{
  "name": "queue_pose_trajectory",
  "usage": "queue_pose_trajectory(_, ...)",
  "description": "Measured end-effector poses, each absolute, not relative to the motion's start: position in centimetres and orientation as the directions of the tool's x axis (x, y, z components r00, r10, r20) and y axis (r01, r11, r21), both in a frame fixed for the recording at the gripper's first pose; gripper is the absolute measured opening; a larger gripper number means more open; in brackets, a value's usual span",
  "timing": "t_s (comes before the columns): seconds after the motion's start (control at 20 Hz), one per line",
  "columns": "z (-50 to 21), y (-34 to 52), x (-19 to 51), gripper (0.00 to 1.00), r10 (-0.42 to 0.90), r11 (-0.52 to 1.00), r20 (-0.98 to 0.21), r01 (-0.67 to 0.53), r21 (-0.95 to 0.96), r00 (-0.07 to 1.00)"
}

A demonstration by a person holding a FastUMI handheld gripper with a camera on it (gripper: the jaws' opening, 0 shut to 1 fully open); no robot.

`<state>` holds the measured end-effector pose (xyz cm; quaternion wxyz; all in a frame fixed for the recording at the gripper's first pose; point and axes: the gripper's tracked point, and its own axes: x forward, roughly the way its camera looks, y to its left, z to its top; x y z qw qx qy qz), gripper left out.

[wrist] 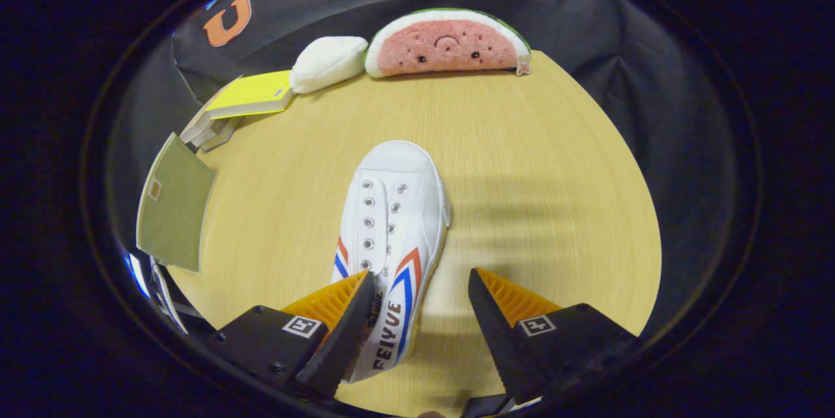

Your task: Open the storage box then place both shoes into the box .Put the left shoe in first, then the right shoe, with the right side of both shoes facing outward in a uniform manner.

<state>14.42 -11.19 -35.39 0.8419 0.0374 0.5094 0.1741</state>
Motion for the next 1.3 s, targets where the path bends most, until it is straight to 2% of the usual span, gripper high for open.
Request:
queue_pose_trajectory(0.05,-35.6,-10.8,14.4,0.91,0.352,0.93,-0.844,-0.254,0.266,0.404)
queue_pose_trajectory(0.2,-35.4,-10.3,14.3,0.58,0.387,0.918,-0.842,-0.245,0.313,0.376)
queue_pose_trajectory(0.35,-35.5,-10.5,14.5,0.39,0.401,0.914,-0.837,-0.221,0.339,0.374)
queue_pose_trajectory(0.5,-35.3,-10.4,14.5,0.13,0.425,0.905,-0.826,-0.164,0.392,0.37)
queue_pose_trajectory(0.55,-35.2,-10.4,14.3,0.09,0.433,0.901,-0.823,-0.146,0.409,0.367)
queue_pose_trajectory(0.7,-33.7,-9.4,12.8,0.07,0.468,0.88,-0.806,-0.103,0.464,0.362)
queue_pose_trajectory(0.9,-28.8,-6.5,11.2,0.07,0.481,0.872,-0.778,-0.123,0.475,0.404)
queue_pose_trajectory(1.3,-14.6,8.7,7.9,0.07,0.528,0.849,-0.695,-0.276,0.451,0.488)
